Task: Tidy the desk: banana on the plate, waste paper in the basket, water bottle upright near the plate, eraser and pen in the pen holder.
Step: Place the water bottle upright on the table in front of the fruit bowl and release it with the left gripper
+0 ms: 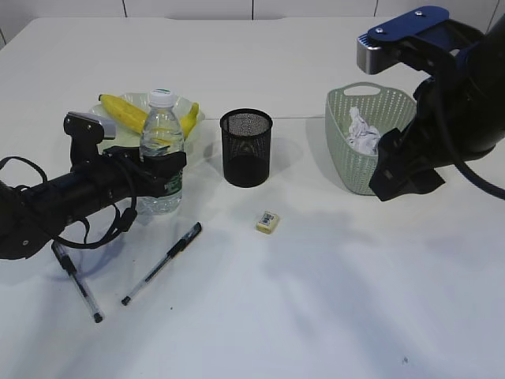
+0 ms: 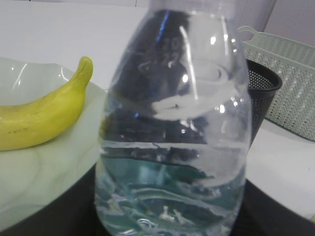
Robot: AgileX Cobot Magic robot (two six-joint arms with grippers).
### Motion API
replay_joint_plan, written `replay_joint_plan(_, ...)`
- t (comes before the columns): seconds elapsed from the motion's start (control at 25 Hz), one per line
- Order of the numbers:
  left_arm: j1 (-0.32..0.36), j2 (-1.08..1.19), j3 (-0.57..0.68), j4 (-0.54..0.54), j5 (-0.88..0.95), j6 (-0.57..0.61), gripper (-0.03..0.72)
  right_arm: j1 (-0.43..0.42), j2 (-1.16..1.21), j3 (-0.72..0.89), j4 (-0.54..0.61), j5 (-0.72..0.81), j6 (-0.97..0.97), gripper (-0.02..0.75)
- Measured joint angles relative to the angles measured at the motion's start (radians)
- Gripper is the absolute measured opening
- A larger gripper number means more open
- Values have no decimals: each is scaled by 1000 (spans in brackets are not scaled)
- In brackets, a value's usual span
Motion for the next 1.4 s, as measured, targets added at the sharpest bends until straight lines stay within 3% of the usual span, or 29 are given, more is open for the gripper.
replay_joint_plan(1.4,2,2,-2,23,-2,2,546,0,0,0,0,0,0,526)
